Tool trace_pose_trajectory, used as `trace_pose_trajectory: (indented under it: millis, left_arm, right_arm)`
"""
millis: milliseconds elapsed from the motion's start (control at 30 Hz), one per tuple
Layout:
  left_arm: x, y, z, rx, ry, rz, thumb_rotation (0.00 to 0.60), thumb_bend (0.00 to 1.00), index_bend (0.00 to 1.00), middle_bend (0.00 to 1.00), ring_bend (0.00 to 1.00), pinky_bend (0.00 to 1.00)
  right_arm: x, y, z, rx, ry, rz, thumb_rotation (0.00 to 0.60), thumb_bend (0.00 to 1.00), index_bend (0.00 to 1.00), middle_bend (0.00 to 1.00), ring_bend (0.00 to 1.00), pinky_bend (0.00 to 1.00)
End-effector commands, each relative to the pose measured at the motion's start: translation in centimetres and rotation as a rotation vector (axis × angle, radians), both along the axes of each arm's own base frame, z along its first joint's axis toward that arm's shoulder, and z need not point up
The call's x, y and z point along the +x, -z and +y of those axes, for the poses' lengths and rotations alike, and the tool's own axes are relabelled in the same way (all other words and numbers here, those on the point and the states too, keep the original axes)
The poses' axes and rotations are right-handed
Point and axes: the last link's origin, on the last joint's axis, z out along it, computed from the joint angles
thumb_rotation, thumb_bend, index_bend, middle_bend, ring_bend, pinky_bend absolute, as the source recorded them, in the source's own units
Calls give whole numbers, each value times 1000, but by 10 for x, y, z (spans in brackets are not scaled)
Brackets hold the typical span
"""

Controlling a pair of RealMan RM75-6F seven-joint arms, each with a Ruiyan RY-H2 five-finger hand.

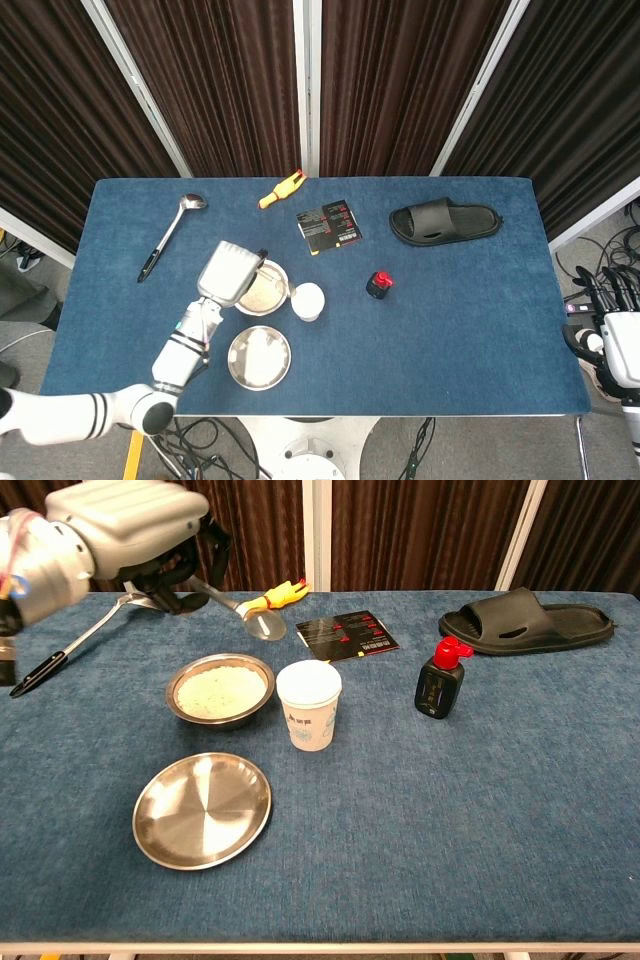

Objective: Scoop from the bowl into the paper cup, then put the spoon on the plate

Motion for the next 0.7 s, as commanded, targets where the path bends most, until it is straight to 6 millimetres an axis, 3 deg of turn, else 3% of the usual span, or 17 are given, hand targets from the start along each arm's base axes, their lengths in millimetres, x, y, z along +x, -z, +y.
trace_pose_trajectory:
  millis: [33, 300, 500, 700]
  left_arm:
    - [-45, -5, -20, -206, -58, -13, 600, 567, 632, 963, 937, 1000]
    - [-68, 22, -48, -351, 14, 79, 600, 567, 631, 960, 934, 1000]
    - [-75, 40, -55, -403, 22, 123, 600, 556, 629, 954, 930, 1000]
    - [-75, 49, -59, -415, 29, 154, 600, 481, 600, 949, 929, 1000]
  right_arm:
    - [0, 1, 0, 4, 3, 2, 600, 270, 65, 225, 0, 68]
    - [7, 6, -4, 17, -8, 9, 600, 271, 66, 225, 0, 68]
    - [7, 7, -3, 17, 4, 11, 600, 271, 66, 225, 0, 68]
    - [8, 9, -5, 19, 3, 12, 600, 271, 66, 225, 0, 68]
